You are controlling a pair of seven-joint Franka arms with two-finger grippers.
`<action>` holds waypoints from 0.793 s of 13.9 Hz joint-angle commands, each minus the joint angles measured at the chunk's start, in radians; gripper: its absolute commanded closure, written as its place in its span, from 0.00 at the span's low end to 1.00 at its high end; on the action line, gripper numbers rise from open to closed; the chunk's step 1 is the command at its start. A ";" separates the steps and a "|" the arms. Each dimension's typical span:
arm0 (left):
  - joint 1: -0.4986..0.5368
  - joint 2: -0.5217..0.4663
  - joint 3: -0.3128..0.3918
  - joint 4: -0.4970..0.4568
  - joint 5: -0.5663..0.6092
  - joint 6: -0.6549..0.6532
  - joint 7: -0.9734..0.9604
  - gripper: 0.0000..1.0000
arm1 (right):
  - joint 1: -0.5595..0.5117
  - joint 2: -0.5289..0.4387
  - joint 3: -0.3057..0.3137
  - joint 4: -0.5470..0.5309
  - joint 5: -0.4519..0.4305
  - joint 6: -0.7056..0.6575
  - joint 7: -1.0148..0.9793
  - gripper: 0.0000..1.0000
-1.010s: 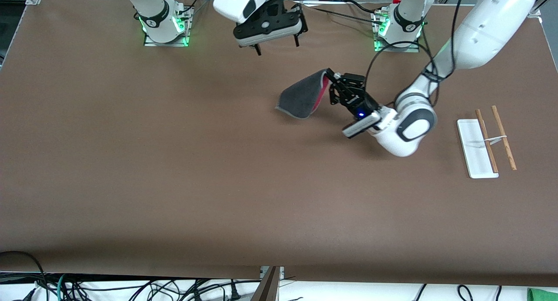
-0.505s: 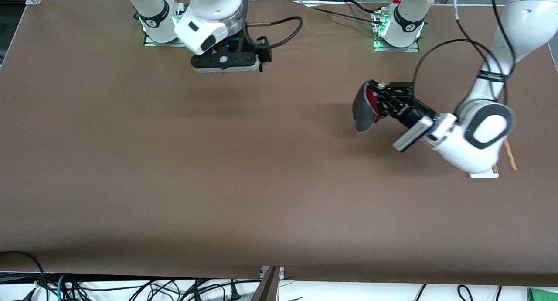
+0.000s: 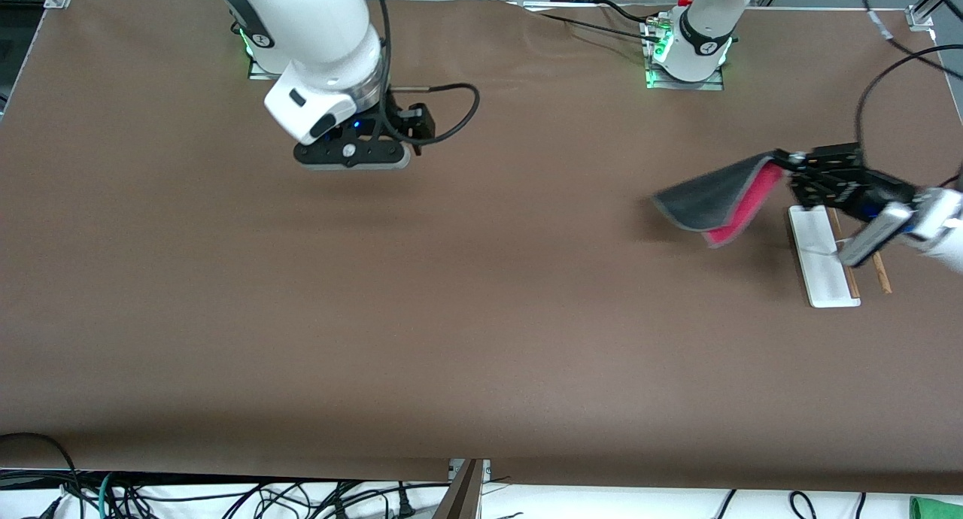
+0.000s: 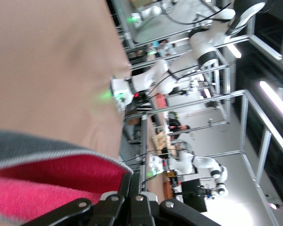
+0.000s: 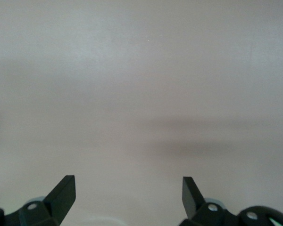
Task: Pass towel and hang on rack
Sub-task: 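Carry the towel with the left gripper over the white rack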
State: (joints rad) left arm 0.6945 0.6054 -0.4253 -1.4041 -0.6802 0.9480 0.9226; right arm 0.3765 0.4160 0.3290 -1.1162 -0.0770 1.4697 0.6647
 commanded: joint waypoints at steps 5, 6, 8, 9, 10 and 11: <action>0.085 0.088 0.029 0.298 0.325 -0.009 0.154 1.00 | -0.143 0.024 0.004 -0.051 0.037 0.000 -0.189 0.00; 0.085 0.096 0.039 0.327 0.370 0.003 0.218 1.00 | -0.148 0.024 -0.020 -0.066 0.036 0.004 -0.223 0.00; 0.086 0.096 0.100 0.332 0.393 0.078 0.313 1.00 | -0.166 0.024 -0.051 -0.089 0.036 0.000 -0.260 0.00; 0.085 0.094 0.149 0.335 0.395 0.119 0.361 1.00 | -0.171 0.018 -0.068 -0.109 0.037 0.009 -0.264 0.00; 0.085 0.094 0.192 0.336 0.395 0.170 0.416 1.00 | -0.179 0.014 -0.082 -0.132 0.036 0.012 -0.276 0.00; 0.076 0.094 0.233 0.338 0.404 0.219 0.473 1.00 | -0.194 0.009 -0.091 -0.154 0.036 0.012 -0.292 0.00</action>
State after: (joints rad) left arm 0.7886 0.6794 -0.2561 -1.1153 -0.3090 1.1156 1.2884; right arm 0.2084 0.4570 0.2511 -1.2081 -0.0568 1.4694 0.4083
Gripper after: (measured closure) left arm 0.982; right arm 0.000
